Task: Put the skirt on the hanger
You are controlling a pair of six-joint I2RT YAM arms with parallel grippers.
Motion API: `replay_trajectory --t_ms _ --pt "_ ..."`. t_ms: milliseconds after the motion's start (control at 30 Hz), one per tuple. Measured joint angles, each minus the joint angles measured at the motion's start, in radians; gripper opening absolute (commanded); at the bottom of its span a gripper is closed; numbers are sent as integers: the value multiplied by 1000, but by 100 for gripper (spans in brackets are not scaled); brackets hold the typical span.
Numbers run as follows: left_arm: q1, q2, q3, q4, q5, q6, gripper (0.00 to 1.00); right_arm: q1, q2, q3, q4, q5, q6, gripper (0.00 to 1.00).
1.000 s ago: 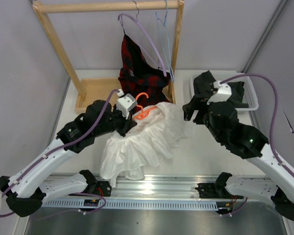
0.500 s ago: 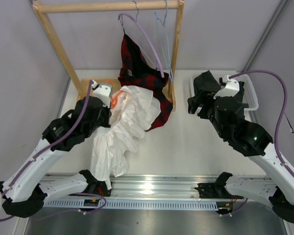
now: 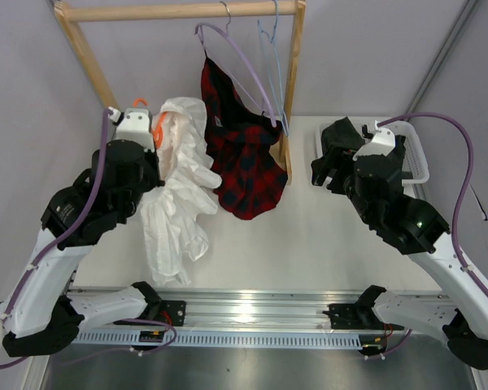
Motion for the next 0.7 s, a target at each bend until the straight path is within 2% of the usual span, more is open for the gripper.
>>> replay_trajectory --t_ms 200,700 --pt "62 26 76 52 -4 45 0 -13 2 0 0 -18 -3 79" --pt "483 206 117 307 422 179 0 -97 32 0 64 -137 -48 79"
